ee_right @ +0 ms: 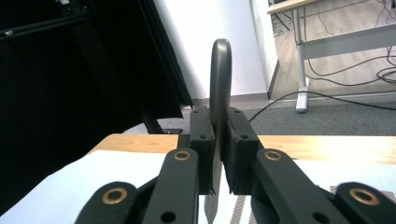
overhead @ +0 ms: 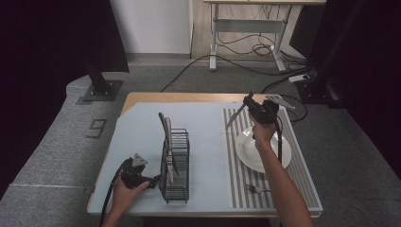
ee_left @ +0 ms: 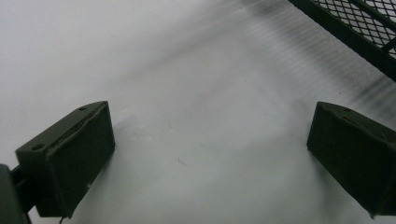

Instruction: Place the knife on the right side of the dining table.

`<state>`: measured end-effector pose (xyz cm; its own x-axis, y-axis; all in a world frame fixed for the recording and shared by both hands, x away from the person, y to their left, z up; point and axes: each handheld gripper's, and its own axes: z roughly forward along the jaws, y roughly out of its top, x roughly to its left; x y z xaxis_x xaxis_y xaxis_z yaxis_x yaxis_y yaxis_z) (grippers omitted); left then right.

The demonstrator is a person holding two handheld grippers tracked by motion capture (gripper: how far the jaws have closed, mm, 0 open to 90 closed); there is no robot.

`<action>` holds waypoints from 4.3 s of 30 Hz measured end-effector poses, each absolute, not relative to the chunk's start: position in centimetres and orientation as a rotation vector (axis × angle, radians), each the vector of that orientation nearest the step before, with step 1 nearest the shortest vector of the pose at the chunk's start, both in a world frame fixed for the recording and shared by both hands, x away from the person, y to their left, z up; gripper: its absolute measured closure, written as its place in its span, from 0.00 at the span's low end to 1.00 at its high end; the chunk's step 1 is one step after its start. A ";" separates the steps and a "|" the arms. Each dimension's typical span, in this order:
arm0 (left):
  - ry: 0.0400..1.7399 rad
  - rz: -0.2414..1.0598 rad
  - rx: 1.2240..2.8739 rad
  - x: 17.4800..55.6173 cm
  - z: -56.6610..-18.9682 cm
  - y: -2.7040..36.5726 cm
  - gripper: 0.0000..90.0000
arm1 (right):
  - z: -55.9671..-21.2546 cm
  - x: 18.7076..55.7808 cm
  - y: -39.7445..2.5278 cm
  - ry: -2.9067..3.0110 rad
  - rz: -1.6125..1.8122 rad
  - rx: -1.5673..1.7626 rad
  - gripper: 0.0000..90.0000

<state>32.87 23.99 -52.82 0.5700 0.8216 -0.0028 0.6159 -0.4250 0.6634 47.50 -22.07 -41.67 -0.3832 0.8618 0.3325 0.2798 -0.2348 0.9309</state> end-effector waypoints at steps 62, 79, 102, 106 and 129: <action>1.143 0.431 2.182 32.9 -52.8 24.0 0.00 | -46.6 52.3 -28.5 1.407 1.480 1.676 0.81; 1.143 0.432 2.183 32.9 -52.8 24.0 0.00 | -48.1 52.9 -30.1 1.407 1.448 1.784 0.77; 1.142 0.432 2.183 32.9 -52.8 24.0 0.00 | -49.9 53.4 -31.3 1.409 1.412 1.906 0.71; 1.142 0.432 2.183 32.9 -52.8 24.0 0.00 | -50.0 53.5 -31.4 1.410 1.399 1.919 0.70; 1.142 0.432 2.182 32.9 -52.8 24.0 0.00 | -51.0 53.8 -31.6 1.361 1.333 2.057 0.67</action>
